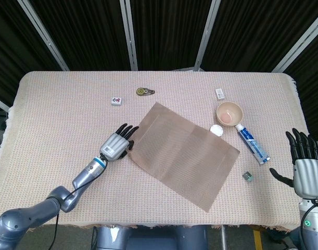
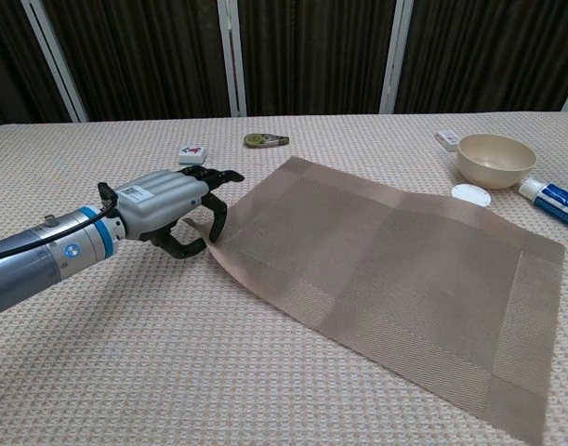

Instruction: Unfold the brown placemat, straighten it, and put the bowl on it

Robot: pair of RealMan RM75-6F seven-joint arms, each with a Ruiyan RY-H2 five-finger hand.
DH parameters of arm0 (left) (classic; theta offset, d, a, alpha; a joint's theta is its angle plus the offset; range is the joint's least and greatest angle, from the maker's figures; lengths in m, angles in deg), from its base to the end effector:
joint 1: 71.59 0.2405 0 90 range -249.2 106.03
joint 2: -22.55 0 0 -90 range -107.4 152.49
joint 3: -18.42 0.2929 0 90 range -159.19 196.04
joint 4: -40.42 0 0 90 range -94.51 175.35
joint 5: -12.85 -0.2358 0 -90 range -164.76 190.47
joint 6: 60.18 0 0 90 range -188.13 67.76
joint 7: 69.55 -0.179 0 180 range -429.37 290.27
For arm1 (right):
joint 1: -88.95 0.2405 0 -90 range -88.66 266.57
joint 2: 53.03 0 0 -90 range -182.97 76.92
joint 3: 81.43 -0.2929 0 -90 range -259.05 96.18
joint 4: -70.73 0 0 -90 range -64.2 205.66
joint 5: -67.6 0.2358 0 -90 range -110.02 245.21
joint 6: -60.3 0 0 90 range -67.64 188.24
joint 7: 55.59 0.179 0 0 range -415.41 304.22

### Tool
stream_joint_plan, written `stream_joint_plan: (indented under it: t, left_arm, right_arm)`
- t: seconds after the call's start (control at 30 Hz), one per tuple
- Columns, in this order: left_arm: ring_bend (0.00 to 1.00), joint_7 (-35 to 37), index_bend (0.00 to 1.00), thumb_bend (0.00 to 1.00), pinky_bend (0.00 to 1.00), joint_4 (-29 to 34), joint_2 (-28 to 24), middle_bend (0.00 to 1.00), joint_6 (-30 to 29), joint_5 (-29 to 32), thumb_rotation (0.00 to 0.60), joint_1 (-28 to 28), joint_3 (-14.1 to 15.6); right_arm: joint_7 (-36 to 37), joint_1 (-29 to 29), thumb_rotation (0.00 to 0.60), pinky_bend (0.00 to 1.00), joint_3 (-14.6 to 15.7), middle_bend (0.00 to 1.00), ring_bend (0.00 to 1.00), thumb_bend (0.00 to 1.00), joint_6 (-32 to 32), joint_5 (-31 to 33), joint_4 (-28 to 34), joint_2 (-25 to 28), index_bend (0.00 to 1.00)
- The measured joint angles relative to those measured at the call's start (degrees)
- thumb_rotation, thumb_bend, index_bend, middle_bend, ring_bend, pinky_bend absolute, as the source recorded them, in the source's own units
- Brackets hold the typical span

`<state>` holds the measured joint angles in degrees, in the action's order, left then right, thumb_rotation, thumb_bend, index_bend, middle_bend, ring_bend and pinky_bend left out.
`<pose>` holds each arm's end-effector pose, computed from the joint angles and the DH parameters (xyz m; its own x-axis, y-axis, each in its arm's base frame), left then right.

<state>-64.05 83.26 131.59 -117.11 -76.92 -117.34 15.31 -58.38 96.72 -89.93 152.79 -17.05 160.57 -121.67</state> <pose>-0.1891 0.4264 -0.1409 0.5709 0.1410 0.8088 0.7045 -0.5901 -0.3944 -0.3298 -0.2567 0.1680 0.3800 0.2393 0.8935 -0.9178 -0.0225 0.3963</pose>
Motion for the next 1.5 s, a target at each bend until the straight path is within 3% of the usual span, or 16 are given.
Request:
stream_joint_plan:
  t: [0.2,0.5,0.93,1.13,1.43,1.5]
  left_arm:
    - [0.00,-2.7,0.61,0.51,0.00,8.3,-3.8,0.00,-0.4,1.1,0.600,1.8,0.4]
    - [0.00,-12.0,0.61,0.51,0.00,29.7,-15.0,0.00,-0.3,3.7,0.600,5.6,2.5]
    - [0.00,-27.9,0.61,0.50,0.00,53.7,-27.8,0.00,0.0,7.4,0.600,11.6,10.3]
    - [0.00,-31.3,0.61,0.50,0.00,58.1,-29.4,0.00,1.2,8.4,0.600,13.0,12.8]
    - [0.00,-31.6,0.60,0.49,0.00,58.9,-29.7,0.00,2.4,8.9,0.600,13.5,13.1]
    - [0.00,-31.3,0.56,0.44,0.00,59.0,-29.8,0.00,2.8,9.0,0.600,13.5,13.2]
  right_arm:
    - [0.0,-0.4,0.600,0.00,-0.1,0.00,0.00,0.00,0.4,-0.5,0.6,0.3,0.00]
    - [-0.4,-0.8,0.600,0.00,0.1,0.00,0.00,0.00,1.1,-1.6,1.6,0.6,0.00]
    - [-1.5,-1.3,0.600,0.00,0.5,0.00,0.00,0.00,2.2,-3.8,2.9,0.8,0.00]
    - [-2.0,-1.4,0.600,0.00,0.6,0.00,0.00,0.00,2.3,-4.3,3.0,0.7,0.00]
    - [-2.4,-1.6,0.600,0.00,0.6,0.00,0.00,0.00,2.3,-4.6,3.2,0.6,0.00]
    - [-2.4,-1.6,0.600,0.00,0.5,0.00,0.00,0.00,2.3,-4.6,3.2,0.6,0.00]
